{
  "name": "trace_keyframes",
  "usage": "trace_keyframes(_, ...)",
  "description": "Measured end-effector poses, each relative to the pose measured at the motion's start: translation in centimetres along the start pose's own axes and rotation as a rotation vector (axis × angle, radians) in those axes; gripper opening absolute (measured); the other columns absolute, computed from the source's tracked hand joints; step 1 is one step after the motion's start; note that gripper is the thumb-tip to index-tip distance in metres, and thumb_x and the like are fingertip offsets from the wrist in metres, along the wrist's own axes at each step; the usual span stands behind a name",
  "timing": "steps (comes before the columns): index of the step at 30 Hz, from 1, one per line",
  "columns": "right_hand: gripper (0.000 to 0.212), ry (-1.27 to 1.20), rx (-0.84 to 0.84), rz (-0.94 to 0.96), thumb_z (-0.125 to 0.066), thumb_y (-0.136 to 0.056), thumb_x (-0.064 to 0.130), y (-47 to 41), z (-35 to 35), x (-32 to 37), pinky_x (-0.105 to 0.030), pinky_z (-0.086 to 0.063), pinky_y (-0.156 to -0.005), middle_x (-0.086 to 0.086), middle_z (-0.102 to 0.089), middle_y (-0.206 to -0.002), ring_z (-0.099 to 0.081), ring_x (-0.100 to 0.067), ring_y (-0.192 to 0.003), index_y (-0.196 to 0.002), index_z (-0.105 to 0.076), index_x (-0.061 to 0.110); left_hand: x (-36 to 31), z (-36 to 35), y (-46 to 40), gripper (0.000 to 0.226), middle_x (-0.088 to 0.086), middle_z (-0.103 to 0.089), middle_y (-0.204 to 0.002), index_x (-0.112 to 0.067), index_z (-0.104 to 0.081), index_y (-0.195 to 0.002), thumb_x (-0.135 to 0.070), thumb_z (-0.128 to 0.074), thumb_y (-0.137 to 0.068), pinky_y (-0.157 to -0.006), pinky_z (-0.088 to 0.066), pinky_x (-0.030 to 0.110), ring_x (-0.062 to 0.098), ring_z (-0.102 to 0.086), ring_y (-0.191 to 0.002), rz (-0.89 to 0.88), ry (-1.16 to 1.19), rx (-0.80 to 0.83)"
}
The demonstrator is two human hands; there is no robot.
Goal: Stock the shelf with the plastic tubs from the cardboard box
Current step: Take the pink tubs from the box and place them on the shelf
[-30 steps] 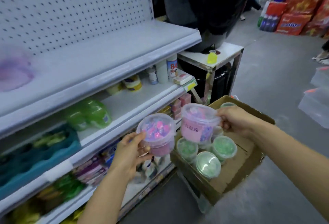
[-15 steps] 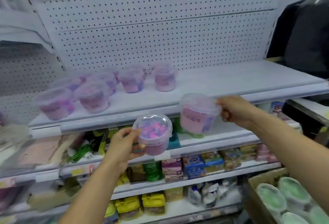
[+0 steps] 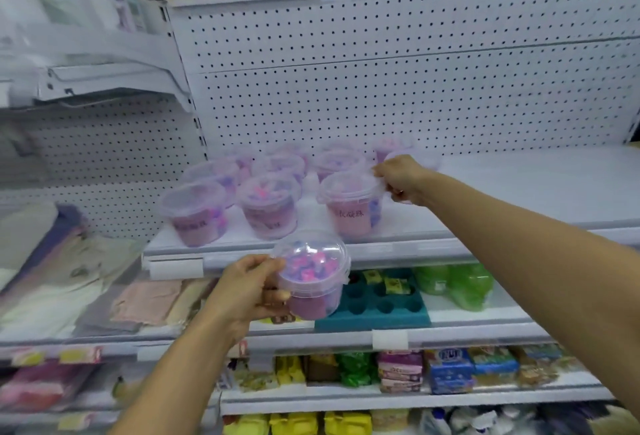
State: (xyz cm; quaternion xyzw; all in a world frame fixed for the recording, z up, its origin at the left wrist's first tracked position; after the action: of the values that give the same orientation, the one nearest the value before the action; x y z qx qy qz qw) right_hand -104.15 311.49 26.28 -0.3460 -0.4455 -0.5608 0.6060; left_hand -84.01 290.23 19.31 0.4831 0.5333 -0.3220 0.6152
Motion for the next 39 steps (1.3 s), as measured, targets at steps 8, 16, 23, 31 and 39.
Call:
trace_keyframes(8,0.025,0.057,0.059,-0.004,-0.046,-0.098,0.022,-1.2,-1.4,-0.1,-0.026,-0.037,-0.057,-0.003,-0.045,-0.072,-0.037,-0.015,-0.059,-0.115,-0.060,0.009,-0.4,0.9,-1.0,0.022,0.007,-0.060,-0.060,-0.006,-0.060,-0.108,-0.016,-0.064,-0.090,-0.071,-0.059,0.052,0.017,-0.058,-0.045,0.027,0.026,0.008)
trace_keyframes(16,0.034,0.289,0.044,0.602,-0.060,-0.087,0.048,6.9,0.1,-0.4,-0.018,-0.039,-0.076,0.010,-0.059,-0.109,-0.054,-0.005,-0.094,-0.115,-0.062,0.029,-1.9,-0.9,-0.3,0.020,0.008,-0.054,-0.066,-0.004,-0.061,-0.109,-0.014,-0.060,-0.091,-0.068,-0.059,0.051,0.014,-0.054,-0.041,0.027,0.072,0.075)
trace_keyframes(23,0.063,1.014,-0.091,1.068,-0.055,-0.071,0.069,13.8,0.9,-3.1,-0.040,-0.049,-0.082,0.003,-0.057,-0.126,-0.050,-0.025,-0.115,-0.124,-0.060,0.034,-4.0,-6.5,0.7,0.018,0.010,-0.051,-0.071,-0.003,-0.058,-0.106,-0.015,-0.059,-0.092,-0.073,-0.057,0.056,0.019,-0.057,-0.049,-0.020,0.081,0.168)
trace_keyframes(31,0.040,0.784,-0.323,1.053,-0.056,-0.084,0.047,11.8,7.0,-5.0,-0.035,-0.053,-0.065,0.009,-0.068,-0.103,-0.053,-0.017,-0.097,-0.110,-0.070,0.021,-5.6,-11.8,-0.4,0.031,0.001,-0.062,-0.090,-0.015,-0.058,-0.102,-0.043,-0.047,-0.095,-0.083,-0.054,0.042,0.016,-0.061,-0.082,-0.413,-0.414,0.088)
trace_keyframes(39,0.030,0.649,-0.291,0.733,-0.071,-0.083,0.023,6.0,11.6,-7.9,-0.038,-0.049,-0.088,0.015,-0.056,-0.102,-0.046,-0.010,-0.100,-0.113,-0.069,0.020,-5.3,-9.8,-6.6,0.040,-0.001,-0.051,-0.135,-0.019,-0.055,-0.131,-0.036,-0.050,-0.096,-0.096,-0.037,0.031,0.019,-0.043,-0.126,-0.849,-1.042,-0.016)
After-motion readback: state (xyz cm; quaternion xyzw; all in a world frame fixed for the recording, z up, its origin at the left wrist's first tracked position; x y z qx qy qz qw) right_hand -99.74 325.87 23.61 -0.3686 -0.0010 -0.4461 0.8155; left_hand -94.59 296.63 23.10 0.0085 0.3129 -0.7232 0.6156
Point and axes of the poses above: each hand's wrist, its own y-axis away from the middle knuckle, its own z-axis out of the back of the hand, x = y × z, the point moved 1 cm from there along -y, towards the middle knuckle
